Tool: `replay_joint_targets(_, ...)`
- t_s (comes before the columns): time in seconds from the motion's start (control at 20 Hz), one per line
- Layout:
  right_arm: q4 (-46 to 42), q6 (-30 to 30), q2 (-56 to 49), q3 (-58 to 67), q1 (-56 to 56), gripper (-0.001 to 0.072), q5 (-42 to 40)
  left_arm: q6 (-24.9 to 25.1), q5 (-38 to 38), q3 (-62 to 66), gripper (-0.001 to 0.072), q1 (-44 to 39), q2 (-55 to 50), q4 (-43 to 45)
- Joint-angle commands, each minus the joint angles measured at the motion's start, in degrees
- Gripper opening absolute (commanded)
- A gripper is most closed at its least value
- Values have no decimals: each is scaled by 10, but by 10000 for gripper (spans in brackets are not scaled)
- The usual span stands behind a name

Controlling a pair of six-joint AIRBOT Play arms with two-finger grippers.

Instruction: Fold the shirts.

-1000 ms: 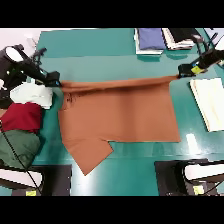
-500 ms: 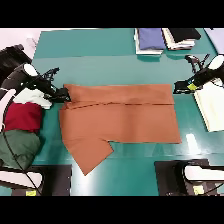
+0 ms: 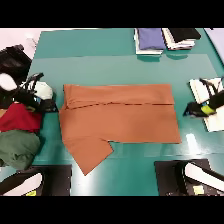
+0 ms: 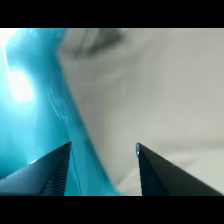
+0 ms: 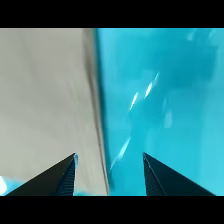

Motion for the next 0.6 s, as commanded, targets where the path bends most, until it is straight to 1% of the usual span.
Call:
replay_joint_targets(0.0,18,-10,59,-128,-74,477,18,-12,0,-92,483,1,69,-12)
replay_joint_targets(0.15,57,-19,69,-186,-80,475,9,-12,5,-114,483,1,73,-15)
replay_joint_targets(0.2,61,-19,65,-197,-71,449,2,-12,8,-116,483,1,73,-14)
replay_joint_targets(0.3,61,-18,51,-211,-40,424,-15,-12,10,-116,483,1,73,-14)
replay_joint_targets(0.35,62,-18,44,-214,-21,347,-28,-12,10,-116,483,1,73,-14)
replay_joint_targets(0.4,61,-19,42,-213,-4,231,-38,-12,9,-116,483,1,73,-14)
replay_joint_targets(0.45,60,-19,44,-209,12,97,-44,-12,5,-116,483,1,73,-12)
replay_joint_targets(0.5,57,-19,54,-202,27,17,-48,-12,-1,-117,483,1,74,-10)
replay_joint_targets(0.55,55,-19,69,-193,37,17,-50,-14,-9,-121,483,1,75,-10)
